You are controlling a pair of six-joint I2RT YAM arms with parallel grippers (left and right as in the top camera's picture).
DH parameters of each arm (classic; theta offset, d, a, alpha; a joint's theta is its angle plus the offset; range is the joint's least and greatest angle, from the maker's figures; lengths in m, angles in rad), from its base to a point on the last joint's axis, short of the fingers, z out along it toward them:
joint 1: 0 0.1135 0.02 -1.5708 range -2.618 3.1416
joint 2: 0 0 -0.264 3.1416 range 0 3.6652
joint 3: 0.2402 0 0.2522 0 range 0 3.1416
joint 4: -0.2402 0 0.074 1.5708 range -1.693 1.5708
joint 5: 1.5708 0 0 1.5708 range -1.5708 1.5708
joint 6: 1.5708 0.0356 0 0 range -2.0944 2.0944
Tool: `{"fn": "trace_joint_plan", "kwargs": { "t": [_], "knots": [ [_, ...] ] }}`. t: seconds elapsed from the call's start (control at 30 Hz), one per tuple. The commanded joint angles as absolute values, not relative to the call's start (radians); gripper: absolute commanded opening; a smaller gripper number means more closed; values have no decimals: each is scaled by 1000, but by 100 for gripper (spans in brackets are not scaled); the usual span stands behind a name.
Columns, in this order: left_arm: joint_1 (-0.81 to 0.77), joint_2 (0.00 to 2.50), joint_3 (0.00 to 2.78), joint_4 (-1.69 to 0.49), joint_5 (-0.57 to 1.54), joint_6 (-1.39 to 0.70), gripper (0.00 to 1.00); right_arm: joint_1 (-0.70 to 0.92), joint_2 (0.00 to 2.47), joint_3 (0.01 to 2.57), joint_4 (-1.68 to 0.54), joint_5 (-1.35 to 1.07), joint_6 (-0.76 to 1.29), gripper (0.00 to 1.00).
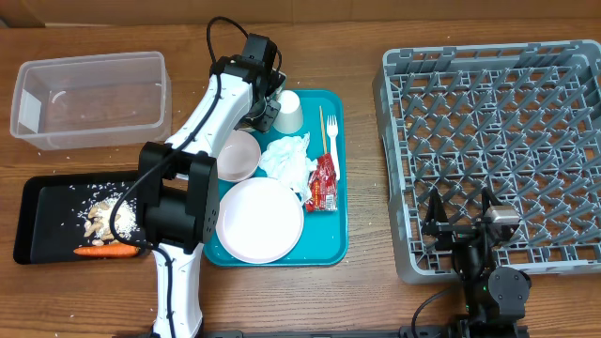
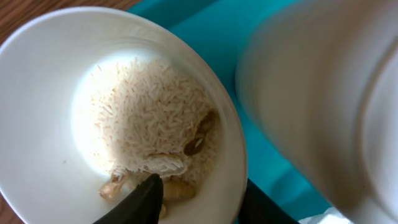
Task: Sort waste into correct bins and load items into the dishwasher rack
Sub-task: 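Grip the rim of the back white bowl with the left gripper, then lift the back bowl and carry it over the black tray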
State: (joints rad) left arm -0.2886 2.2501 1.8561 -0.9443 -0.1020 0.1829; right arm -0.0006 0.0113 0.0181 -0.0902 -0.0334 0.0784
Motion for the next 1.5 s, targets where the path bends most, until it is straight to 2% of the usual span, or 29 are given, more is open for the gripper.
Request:
{"fn": "trace_joint_plan", "kwargs": {
  "t": [0.0,0.27,0.37,0.47,0.83,1.13,1.37,1.47],
  "knots": [
    [-297,2255,1881,-946,-99,176,36,-7,3,9,-83,-27,81,100],
    [-297,2255,1881,-960,-100,176,27,-7,3,9,-83,-27,81,100],
    [-297,2255,1882,-957,-101,175,18,-7,3,9,-83,-27,81,100],
    [-300,2255,1895,-968,-101,151,4,-7,3,9,-83,-27,81,100],
    [-304,2255,2173,-1137,-102,40,4,-7,3,9,-83,-27,81,100],
    [-284,2255,2489,-1442,-109,-219,4,-7,3,9,-83,-27,81,100],
    [-183,2253,2648,-1688,-113,-390,4,-7,3,9,-83,-27,81,100],
    [-109,2236,2646,-1690,-73,-400,4,-7,3,9,-83,-27,81,100]
  ]
}}
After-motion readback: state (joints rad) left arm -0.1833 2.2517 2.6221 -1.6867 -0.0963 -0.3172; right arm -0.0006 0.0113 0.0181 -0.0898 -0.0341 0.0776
